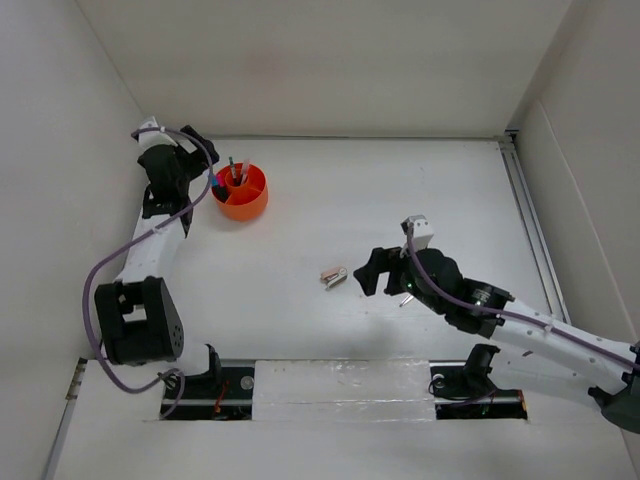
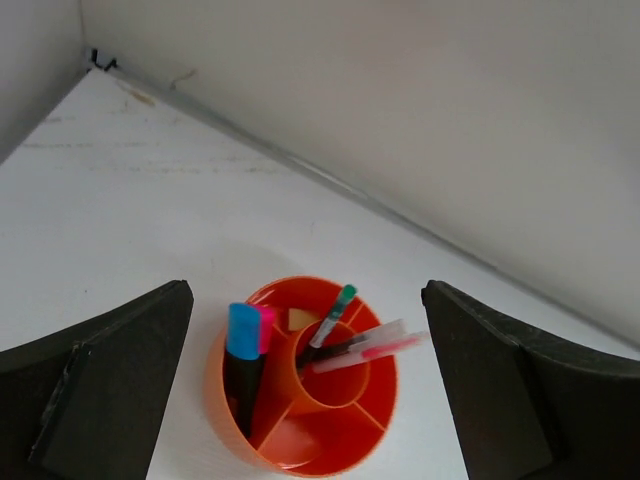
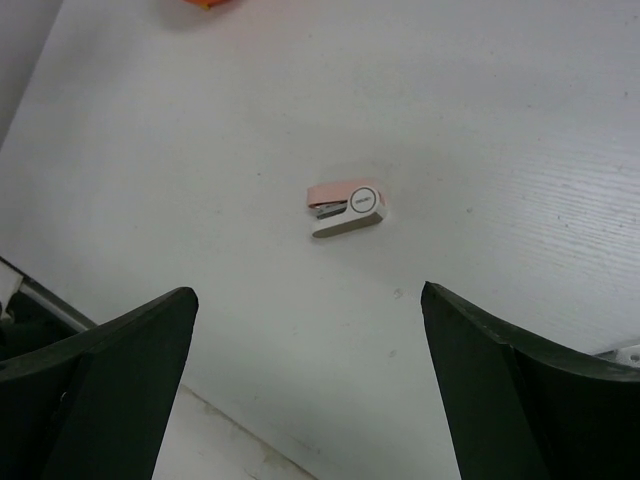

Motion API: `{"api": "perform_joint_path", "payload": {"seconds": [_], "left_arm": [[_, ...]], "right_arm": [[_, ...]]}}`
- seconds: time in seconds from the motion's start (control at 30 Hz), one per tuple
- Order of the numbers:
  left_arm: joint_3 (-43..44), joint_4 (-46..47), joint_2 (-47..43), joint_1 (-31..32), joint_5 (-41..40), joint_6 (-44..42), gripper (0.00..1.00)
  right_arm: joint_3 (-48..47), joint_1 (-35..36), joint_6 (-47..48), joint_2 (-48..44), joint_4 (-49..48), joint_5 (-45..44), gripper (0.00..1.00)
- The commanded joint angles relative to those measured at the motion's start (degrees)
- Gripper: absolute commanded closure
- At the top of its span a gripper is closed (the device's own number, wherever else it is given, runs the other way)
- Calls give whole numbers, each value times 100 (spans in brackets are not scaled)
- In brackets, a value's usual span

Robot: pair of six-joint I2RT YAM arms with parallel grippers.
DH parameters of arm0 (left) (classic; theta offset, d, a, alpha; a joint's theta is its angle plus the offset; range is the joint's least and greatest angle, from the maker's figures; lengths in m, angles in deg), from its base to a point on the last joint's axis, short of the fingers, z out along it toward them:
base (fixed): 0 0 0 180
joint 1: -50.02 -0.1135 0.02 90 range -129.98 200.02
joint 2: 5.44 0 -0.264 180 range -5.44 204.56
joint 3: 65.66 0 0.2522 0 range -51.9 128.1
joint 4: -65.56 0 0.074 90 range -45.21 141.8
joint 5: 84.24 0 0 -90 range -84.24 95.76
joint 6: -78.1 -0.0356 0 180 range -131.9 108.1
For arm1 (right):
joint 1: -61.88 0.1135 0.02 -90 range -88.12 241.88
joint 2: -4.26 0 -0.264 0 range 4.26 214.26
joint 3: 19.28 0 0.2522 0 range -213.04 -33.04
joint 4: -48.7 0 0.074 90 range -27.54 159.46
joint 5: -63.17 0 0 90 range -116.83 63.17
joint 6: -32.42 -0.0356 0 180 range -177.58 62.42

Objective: Sort the stationery into containers
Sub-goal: Place the pen in the storage box.

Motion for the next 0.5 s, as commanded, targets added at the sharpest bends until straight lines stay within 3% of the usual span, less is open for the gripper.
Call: {"api": "perform_joint_path", "payload": {"seconds": [0.0,0.3,0.37,0.47], "left_arm": [[278,-116,-850,-15,-37,378,0],[1738,-1848,-1914,-15,642,754,0],[1180,-1335,-2823,-15,641,1368,0],[-206,-129,-4343,-15,1019,1441,0]], "right_arm": [[-371,46,-209,213,144,-428,0],[-758,-252,-1342,548,1357,-1368,0],[-758,-471,-1728,408,1550,-1421,0],[-653,-1033,-1844,250,1779,-1369,0]]}}
